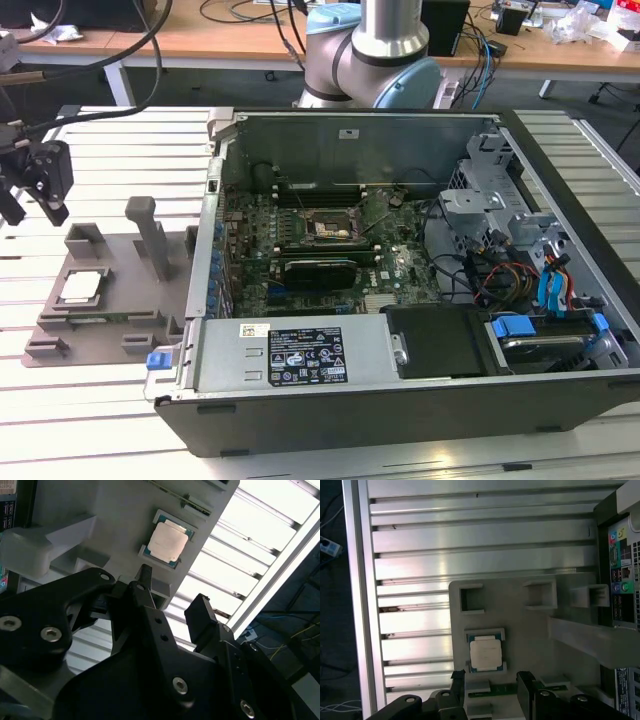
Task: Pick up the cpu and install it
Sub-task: 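Pick up the cpu and move it towards the insertion slot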
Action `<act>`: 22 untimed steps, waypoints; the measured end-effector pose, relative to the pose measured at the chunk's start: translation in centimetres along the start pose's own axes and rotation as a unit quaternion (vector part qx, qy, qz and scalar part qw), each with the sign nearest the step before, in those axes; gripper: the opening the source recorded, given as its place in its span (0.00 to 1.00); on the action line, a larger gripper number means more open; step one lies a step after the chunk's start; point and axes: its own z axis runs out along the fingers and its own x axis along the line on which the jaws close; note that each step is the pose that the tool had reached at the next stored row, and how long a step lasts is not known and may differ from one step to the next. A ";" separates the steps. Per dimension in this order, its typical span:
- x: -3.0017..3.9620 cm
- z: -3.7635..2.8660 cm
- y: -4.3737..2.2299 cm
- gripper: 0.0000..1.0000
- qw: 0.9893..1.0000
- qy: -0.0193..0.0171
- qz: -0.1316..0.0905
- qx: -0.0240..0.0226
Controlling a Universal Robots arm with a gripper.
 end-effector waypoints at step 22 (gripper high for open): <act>0.09 3.05 0.06 0.55 1.000 0.000 0.000 0.000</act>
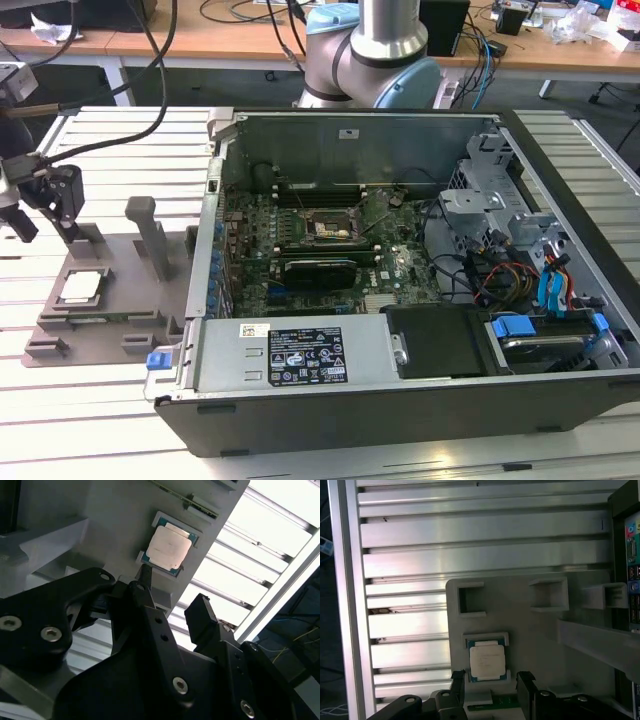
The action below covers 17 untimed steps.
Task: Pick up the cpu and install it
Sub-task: 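Pick up the cpu and move it towards the insertion slot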
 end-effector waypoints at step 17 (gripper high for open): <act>0.04 1.53 0.03 0.55 1.000 0.000 0.000 0.000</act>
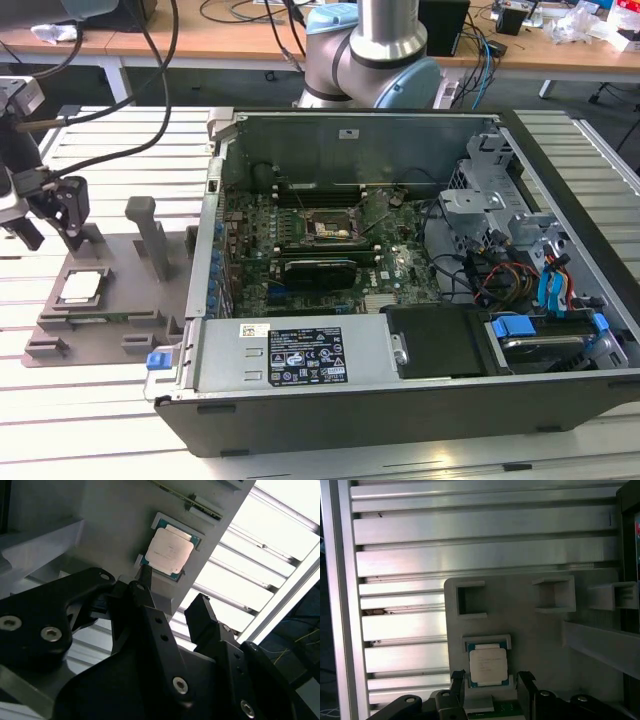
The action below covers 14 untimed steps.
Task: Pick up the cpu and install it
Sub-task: 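Pick up the cpu and move it towards the insertion slot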
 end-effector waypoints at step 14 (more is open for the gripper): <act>0.04 1.28 0.03 0.55 1.000 0.000 0.000 0.000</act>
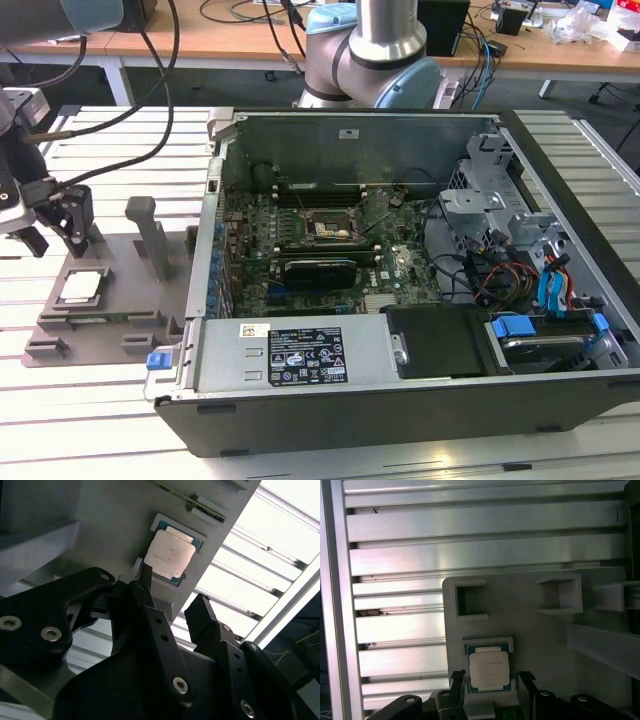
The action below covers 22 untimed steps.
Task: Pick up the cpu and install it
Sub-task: 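Pick up the cpu and move it towards the insertion slot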
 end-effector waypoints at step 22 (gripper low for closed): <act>0.05 1.85 0.04 0.55 1.000 0.000 0.000 0.000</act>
